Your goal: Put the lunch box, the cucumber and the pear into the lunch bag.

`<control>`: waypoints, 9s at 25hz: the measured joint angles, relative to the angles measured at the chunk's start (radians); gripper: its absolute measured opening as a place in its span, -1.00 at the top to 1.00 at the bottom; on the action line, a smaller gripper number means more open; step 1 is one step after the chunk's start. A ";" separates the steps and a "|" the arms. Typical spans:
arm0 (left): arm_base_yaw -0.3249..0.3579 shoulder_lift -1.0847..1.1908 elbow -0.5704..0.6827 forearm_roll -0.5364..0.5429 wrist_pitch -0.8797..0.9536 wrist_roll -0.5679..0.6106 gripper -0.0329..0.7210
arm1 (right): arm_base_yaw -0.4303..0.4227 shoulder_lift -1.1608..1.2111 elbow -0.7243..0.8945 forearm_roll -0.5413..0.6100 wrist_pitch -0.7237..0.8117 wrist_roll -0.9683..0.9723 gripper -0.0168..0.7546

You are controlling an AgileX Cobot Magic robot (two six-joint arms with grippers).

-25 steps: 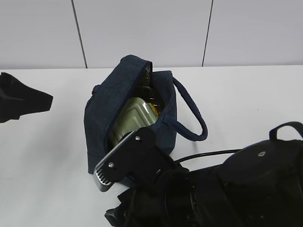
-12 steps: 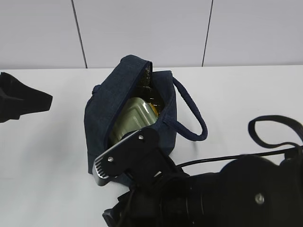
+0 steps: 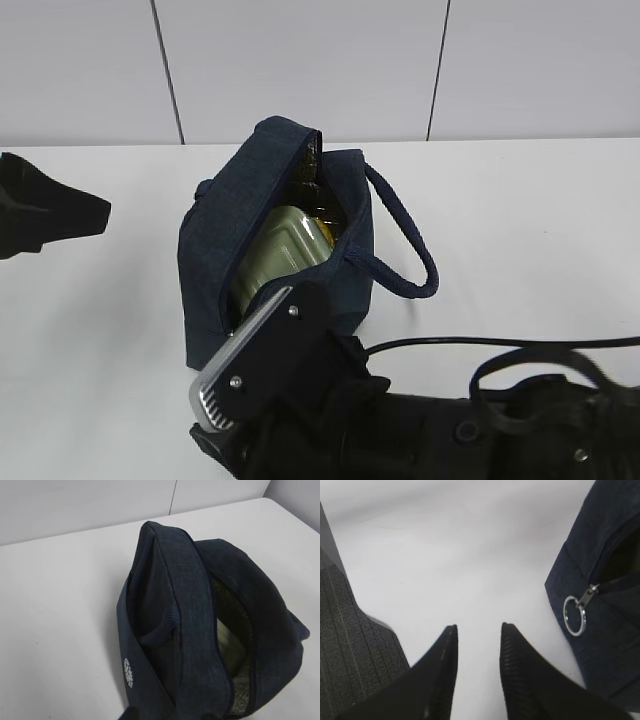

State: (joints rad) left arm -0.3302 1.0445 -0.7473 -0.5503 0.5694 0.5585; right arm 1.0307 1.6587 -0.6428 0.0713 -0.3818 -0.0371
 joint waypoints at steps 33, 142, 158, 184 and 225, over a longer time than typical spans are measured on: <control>0.000 0.000 0.000 -0.004 -0.001 0.000 0.27 | -0.006 0.268 -0.066 0.413 -0.197 -0.267 0.04; 0.000 0.206 0.096 -0.489 -0.086 0.973 0.28 | -0.032 -0.007 -0.168 0.851 0.088 -0.893 0.94; 0.000 0.376 0.126 -0.799 -0.073 1.333 0.28 | -0.032 -0.007 -0.168 0.851 0.124 -0.895 0.94; 0.000 0.477 0.126 -0.946 -0.030 1.447 0.96 | -0.035 -0.047 -0.302 1.233 0.053 -1.288 0.94; 0.001 0.477 0.124 -0.947 -0.017 1.431 0.96 | -0.447 0.051 -0.595 1.628 0.317 -1.606 0.94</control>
State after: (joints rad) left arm -0.3295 1.5217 -0.6231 -1.4969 0.5525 1.9899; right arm 0.5840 1.7097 -1.2378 1.6992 -0.0652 -1.6435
